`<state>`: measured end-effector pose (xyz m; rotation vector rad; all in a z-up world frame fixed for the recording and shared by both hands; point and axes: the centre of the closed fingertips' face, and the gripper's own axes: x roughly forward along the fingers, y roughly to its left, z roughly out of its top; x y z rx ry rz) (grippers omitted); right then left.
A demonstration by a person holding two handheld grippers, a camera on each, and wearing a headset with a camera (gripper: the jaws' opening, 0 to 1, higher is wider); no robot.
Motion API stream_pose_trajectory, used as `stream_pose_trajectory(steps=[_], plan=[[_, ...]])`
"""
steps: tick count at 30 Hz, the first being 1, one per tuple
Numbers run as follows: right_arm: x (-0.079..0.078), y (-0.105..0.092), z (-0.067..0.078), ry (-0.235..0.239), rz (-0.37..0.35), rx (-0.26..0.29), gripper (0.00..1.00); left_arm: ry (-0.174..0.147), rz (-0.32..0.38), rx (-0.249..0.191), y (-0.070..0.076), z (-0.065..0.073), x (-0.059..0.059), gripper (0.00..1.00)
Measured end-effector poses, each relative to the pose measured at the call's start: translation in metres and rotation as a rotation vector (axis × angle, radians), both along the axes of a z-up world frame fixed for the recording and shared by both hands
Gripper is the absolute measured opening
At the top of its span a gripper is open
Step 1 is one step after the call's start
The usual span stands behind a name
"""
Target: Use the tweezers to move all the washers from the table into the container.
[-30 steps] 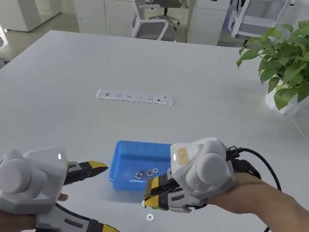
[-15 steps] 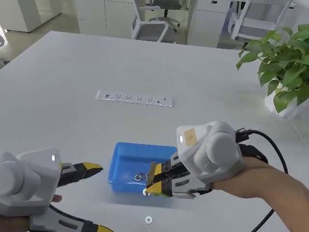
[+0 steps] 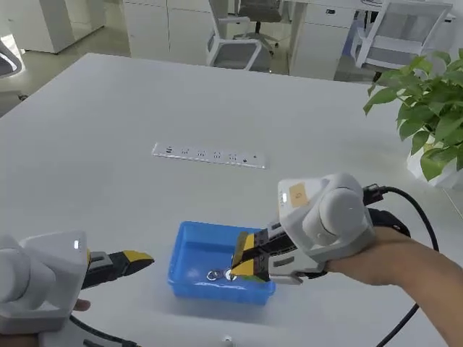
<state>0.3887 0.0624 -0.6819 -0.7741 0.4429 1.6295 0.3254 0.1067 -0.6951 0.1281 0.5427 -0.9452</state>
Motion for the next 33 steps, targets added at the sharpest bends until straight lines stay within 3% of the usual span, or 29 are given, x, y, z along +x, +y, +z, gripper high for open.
stream_pose_trajectory(steps=[7,19,33], plan=[[0.011,-0.001,-0.006,-0.011,-0.003,-0.009,0.08,0.001,0.005,-0.003,0.001,0.001,-0.001,0.98],[0.033,-0.002,-0.029,-0.02,-0.013,-0.044,0.08,0.0,0.01,-0.008,0.003,0.003,0.003,0.98],[0.043,-0.002,-0.054,-0.01,-0.011,-0.081,0.08,-0.003,0.017,-0.012,0.003,0.004,0.01,0.96]])
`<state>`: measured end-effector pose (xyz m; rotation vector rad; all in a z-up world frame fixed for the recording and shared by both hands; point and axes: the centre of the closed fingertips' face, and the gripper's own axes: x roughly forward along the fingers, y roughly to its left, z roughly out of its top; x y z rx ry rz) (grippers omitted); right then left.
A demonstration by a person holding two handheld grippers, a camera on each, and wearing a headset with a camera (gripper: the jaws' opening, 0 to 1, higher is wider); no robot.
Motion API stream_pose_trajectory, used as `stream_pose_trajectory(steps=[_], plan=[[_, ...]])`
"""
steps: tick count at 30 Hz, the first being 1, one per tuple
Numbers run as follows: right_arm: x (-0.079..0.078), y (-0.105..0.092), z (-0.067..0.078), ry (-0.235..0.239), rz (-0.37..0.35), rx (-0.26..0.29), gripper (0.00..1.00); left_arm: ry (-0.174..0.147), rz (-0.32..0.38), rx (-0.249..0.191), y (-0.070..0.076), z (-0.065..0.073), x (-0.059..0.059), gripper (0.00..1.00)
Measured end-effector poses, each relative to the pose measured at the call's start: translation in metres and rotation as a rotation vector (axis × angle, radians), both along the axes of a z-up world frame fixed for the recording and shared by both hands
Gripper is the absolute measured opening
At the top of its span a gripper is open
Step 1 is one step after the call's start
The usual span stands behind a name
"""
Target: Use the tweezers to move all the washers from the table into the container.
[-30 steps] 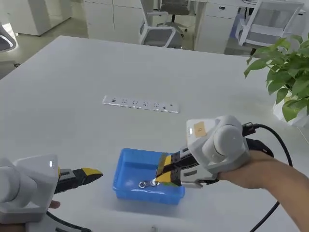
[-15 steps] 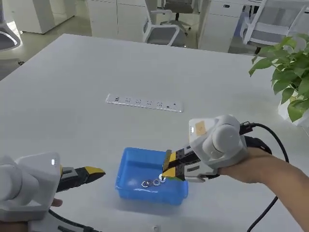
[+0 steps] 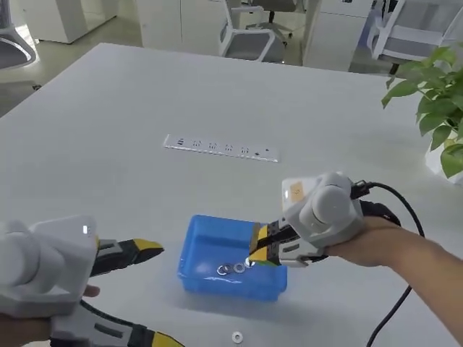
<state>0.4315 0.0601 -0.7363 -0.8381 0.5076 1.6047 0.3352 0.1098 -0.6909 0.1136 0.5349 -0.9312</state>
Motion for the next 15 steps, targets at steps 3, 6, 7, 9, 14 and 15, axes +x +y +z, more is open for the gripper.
stream_pose_trajectory(steps=[3,6,7,9,14,15], plan=[[0.001,-0.001,-0.006,0.003,-0.002,-0.01,0.08,-0.002,-0.003,-0.001,-0.001,0.001,0.004,0.95],[0.002,-0.002,-0.012,0.008,0.0,-0.022,0.08,-0.006,-0.004,-0.002,-0.004,0.004,0.007,0.95],[0.002,-0.002,-0.013,0.009,0.001,-0.025,0.08,-0.008,-0.004,-0.003,-0.004,0.005,0.01,0.94],[0.002,-0.002,-0.014,0.013,0.003,-0.029,0.08,-0.011,-0.005,-0.006,-0.005,0.006,0.013,0.93],[0.002,-0.003,-0.02,0.02,0.006,-0.041,0.08,-0.013,-0.014,-0.014,-0.007,0.009,0.024,0.84],[0.002,-0.003,-0.021,0.018,0.008,-0.041,0.08,-0.015,-0.015,-0.014,-0.007,0.01,0.027,0.82]])
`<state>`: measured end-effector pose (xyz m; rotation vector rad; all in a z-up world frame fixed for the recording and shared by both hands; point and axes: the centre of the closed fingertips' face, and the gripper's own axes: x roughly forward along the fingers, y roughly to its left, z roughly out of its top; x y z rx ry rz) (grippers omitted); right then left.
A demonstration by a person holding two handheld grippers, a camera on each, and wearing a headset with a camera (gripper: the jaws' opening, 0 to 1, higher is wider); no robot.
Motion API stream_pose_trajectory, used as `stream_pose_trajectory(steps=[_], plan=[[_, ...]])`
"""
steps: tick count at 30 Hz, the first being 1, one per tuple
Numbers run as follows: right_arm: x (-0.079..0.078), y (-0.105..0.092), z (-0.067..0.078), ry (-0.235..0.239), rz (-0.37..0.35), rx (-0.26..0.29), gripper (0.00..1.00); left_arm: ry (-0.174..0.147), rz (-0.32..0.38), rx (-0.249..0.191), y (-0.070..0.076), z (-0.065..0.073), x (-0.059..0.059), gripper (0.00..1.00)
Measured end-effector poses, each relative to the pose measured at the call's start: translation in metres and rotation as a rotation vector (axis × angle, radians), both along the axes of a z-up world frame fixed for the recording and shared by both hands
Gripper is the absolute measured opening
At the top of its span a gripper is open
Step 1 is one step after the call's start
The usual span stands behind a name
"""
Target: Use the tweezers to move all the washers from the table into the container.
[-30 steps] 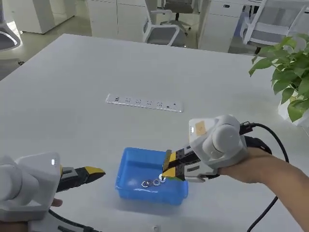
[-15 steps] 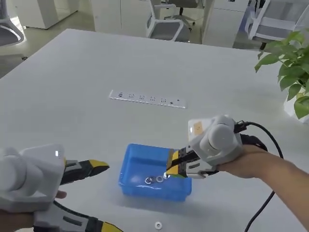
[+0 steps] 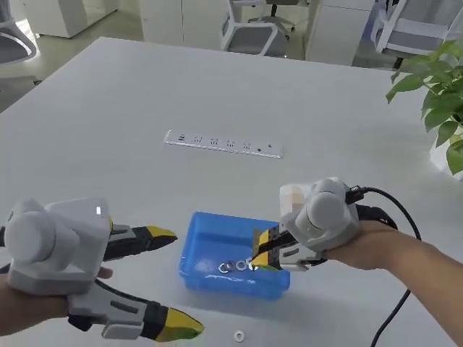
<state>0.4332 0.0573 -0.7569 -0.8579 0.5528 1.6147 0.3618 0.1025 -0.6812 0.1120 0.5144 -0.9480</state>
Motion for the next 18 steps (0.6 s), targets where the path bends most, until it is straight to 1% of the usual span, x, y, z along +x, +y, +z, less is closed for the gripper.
stream_pose_trajectory(steps=[3,5,8,12,16,18], plan=[[0.0,-0.001,-0.003,0.003,0.002,-0.009,0.08,-0.015,-0.007,0.005,0.0,0.002,0.01,0.79],[-0.001,-0.001,-0.004,0.001,0.001,-0.013,0.08,-0.017,-0.012,0.008,-0.001,0.002,0.016,0.76],[-0.002,-0.002,-0.008,0.006,-0.001,-0.017,0.08,-0.029,-0.021,0.017,-0.002,0.002,0.023,0.73],[-0.003,-0.003,-0.011,0.003,-0.002,-0.021,0.08,-0.037,-0.042,0.023,-0.006,0.002,0.029,0.68],[-0.002,-0.002,-0.01,0.009,-0.008,-0.015,0.08,-0.041,-0.057,0.034,-0.01,0.001,0.034,0.64],[-0.002,-0.002,-0.01,0.009,-0.008,-0.016,0.08,-0.049,-0.066,0.038,-0.012,0.001,0.036,0.6]])
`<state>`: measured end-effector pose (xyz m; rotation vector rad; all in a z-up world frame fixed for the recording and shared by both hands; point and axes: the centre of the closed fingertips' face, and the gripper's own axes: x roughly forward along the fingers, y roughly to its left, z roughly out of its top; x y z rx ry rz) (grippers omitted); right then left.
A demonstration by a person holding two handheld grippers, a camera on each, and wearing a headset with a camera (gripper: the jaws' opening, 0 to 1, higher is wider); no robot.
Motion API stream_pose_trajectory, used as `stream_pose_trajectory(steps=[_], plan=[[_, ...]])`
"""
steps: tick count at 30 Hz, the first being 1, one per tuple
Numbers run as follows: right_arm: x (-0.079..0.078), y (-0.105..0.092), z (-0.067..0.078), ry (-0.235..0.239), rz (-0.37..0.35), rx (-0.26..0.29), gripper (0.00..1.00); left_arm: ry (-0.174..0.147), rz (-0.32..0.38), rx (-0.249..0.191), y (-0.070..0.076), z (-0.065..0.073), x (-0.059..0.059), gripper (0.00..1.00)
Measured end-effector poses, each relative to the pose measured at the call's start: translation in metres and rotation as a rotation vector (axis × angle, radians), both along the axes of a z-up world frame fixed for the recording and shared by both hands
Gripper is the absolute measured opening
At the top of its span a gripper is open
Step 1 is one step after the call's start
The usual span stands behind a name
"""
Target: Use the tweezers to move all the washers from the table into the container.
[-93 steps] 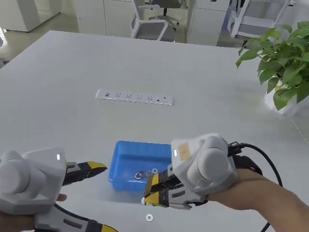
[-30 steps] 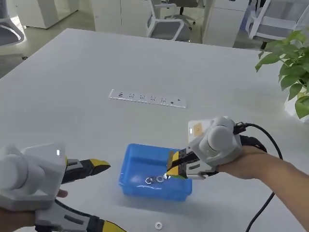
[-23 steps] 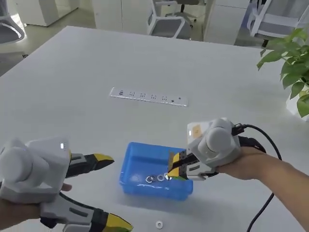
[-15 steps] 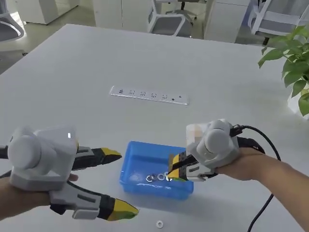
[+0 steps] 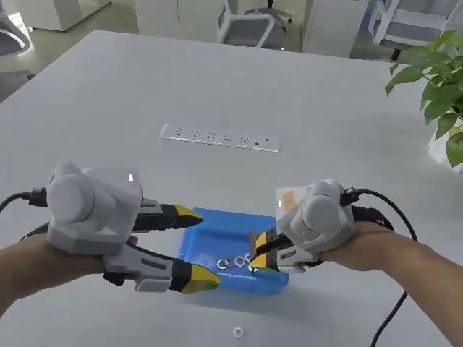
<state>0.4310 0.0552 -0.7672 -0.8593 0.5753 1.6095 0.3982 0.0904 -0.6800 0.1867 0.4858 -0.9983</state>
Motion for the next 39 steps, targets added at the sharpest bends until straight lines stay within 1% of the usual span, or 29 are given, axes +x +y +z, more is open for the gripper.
stream_pose_trajectory(steps=[2,7,10,16,21,24,28,32,34,37,39], plan=[[0.0,0.0,0.0,0.0,0.001,0.0,0.08,-0.004,-0.007,0.007,-0.002,0.0,0.002,0.56],[0.0,0.001,0.001,-0.003,0.004,0.001,0.08,-0.029,-0.036,0.029,-0.008,0.002,0.012,0.44],[0.0,0.002,0.0,-0.003,0.005,0.002,0.08,-0.037,-0.053,0.042,-0.012,0.001,0.017,0.37],[0.0,0.002,0.0,-0.007,0.01,0.002,0.08,-0.052,-0.09,0.051,-0.024,-0.001,0.024,0.28],[0.0,0.002,0.0,-0.009,0.014,0.003,0.08,-0.056,-0.125,0.06,-0.034,-0.005,0.024,0.24],[0.0,0.002,0.0,-0.011,0.018,0.003,0.08,-0.057,-0.138,0.065,-0.037,-0.007,0.026,0.22],[0.0,0.002,0.0,-0.012,0.022,0.002,0.08,-0.075,-0.154,0.075,-0.039,-0.01,0.03,0.16],[-0.001,0.002,0.0,-0.014,0.027,0.002,0.08,-0.084,-0.163,0.087,-0.041,-0.013,0.032,0.13],[-0.001,0.002,0.0,-0.016,0.032,0.001,0.08,-0.088,-0.17,0.086,-0.043,-0.012,0.032,0.11],[-0.002,0.002,0.0,-0.018,0.035,0.001,0.08,-0.102,-0.168,0.095,-0.044,-0.011,0.034,0.06],[-0.002,0.002,0.0,-0.019,0.036,0.001,0.08,-0.101,-0.17,0.091,-0.044,-0.011,0.033,0.06]])
